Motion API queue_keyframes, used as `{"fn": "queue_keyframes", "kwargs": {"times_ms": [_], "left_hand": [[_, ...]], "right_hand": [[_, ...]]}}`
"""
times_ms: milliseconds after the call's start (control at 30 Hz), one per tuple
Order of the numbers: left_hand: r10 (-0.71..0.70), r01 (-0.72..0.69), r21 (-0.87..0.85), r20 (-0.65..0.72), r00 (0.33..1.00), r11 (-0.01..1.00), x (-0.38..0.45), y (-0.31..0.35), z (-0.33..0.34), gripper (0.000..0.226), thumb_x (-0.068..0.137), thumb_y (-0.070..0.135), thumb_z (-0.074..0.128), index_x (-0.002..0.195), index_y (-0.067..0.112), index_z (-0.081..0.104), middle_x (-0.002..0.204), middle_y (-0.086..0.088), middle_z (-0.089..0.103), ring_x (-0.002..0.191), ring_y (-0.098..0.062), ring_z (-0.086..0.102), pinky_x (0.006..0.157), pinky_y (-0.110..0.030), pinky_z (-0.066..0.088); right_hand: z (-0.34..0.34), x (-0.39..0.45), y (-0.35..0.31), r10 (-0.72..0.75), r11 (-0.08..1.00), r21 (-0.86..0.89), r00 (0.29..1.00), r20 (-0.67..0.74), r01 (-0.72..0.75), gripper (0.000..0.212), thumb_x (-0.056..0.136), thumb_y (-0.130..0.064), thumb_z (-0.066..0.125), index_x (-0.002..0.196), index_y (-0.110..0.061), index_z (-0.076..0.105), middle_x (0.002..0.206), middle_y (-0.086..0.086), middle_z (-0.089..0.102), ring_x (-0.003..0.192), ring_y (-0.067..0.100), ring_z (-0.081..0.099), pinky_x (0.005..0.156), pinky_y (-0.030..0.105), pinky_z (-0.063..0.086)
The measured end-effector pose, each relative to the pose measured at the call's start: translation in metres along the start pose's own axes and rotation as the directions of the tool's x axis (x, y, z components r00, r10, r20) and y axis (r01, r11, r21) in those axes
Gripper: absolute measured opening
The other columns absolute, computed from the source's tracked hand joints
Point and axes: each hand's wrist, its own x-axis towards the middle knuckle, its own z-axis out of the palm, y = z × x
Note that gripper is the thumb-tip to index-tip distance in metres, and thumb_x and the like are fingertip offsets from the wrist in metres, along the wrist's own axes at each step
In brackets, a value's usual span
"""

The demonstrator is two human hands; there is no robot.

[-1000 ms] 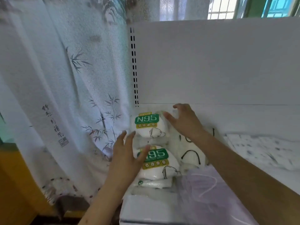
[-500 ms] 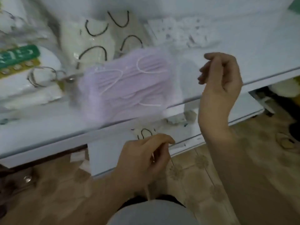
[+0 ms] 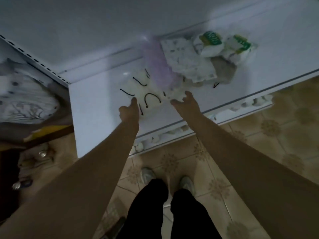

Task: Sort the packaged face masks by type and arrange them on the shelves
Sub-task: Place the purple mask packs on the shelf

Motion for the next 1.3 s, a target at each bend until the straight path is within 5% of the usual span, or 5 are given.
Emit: {"fn": "queue_keyframes", "kwargs": {"times_ms": [200,500,700,1033,1300], "left_hand": [[0.103,-0.043,-0.228,0.260,0.960,0.973,0.015,0.025,0.054,0.077,0.082,0.055,0.075,0.137,0.008,0.051,0.118,-0.012,0.065,0.094,-0.027,0.067,0.071,-0.036,0.061],[0.470,-0.362,0.430,-0.176,0.865,0.827,0.014,0.049,0.077,0.099,0.082,0.061,0.070,0.154,0.011,0.025,0.153,-0.015,0.029,0.138,-0.034,0.033,0.109,-0.044,0.035],[0.226,-0.163,-0.193,0.374,0.900,0.968,0.011,0.078,0.069,0.071,0.083,0.061,0.070,0.127,0.007,0.061,0.115,-0.008,0.067,0.093,-0.021,0.067,0.087,-0.034,0.055],[0.655,-0.556,0.431,-0.119,0.746,0.711,0.052,0.079,0.021,0.016,0.082,0.011,0.054,0.074,0.011,0.067,0.057,0.002,0.051,0.054,-0.013,0.047,0.051,-0.018,0.037],[0.512,-0.483,-0.273,0.041,0.858,0.832,0.039,0.025,-0.006,0.014,0.089,0.004,0.060,0.092,0.018,0.065,0.076,-0.003,0.062,0.062,-0.015,0.054,0.058,-0.026,0.043]], "right_hand": [[0.001,0.067,-0.004,0.040,0.704,0.706,0.996,0.078,-0.084,0.051,0.075,-0.048,0.079,0.109,-0.011,0.069,0.100,0.007,0.068,0.089,0.021,0.064,0.083,0.033,0.057],[-0.023,0.085,-0.004,-0.041,0.827,0.557,0.996,-0.078,0.078,0.015,0.092,-0.020,0.067,0.080,-0.016,0.059,0.077,0.000,0.058,0.063,0.011,0.053,0.050,0.018,0.046],[-0.019,0.074,-0.005,-0.094,0.775,0.632,0.988,0.126,-0.007,0.013,0.093,-0.023,0.066,0.083,-0.015,0.064,0.077,-0.001,0.067,0.072,0.013,0.063,0.060,0.022,0.049],[0.004,0.043,0.003,0.186,0.961,0.168,0.962,0.201,-0.221,0.088,0.094,-0.070,0.030,0.095,0.010,0.069,0.076,0.019,0.073,0.053,0.021,0.069,0.045,0.022,0.054],[0.061,0.053,-0.025,0.001,0.937,0.347,0.997,0.076,-0.028,0.054,0.078,-0.061,0.069,0.106,-0.015,0.068,0.103,0.005,0.070,0.091,0.022,0.068,0.091,0.041,0.057]]}}
